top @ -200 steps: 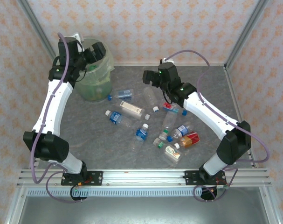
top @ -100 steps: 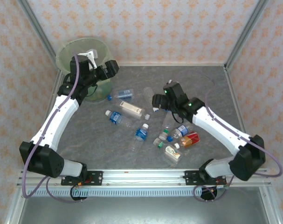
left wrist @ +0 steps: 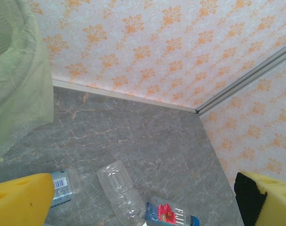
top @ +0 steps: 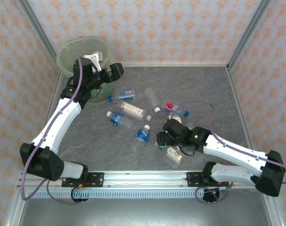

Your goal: Put the plastic bottles in the bin

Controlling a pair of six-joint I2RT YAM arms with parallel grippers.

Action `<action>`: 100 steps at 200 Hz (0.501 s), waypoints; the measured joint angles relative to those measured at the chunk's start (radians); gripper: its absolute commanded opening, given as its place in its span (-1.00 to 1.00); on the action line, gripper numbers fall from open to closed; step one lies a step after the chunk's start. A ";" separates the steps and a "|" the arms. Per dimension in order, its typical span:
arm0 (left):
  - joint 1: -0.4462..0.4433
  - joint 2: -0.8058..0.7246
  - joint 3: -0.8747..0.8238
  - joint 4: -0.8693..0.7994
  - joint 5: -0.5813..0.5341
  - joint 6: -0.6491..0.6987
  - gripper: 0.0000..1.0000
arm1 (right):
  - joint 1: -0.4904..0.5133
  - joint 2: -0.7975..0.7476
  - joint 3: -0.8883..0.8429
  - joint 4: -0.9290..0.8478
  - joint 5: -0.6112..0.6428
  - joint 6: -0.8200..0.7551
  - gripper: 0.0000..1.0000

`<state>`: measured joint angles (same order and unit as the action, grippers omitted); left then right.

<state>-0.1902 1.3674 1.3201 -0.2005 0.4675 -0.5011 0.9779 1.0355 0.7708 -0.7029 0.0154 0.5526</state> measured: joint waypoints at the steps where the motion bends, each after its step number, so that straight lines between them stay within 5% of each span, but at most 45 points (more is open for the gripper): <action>1: 0.000 0.000 0.000 0.000 0.000 0.000 0.98 | 0.003 -0.001 -0.001 -0.001 0.000 0.002 0.74; 100: 0.000 -0.066 -0.019 0.003 0.001 -0.008 0.98 | 0.192 -0.058 -0.131 -0.032 0.061 0.272 0.77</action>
<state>-0.1902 1.3018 1.3006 -0.1974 0.4683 -0.5087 1.1702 0.9779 0.6399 -0.7349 0.0765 0.8246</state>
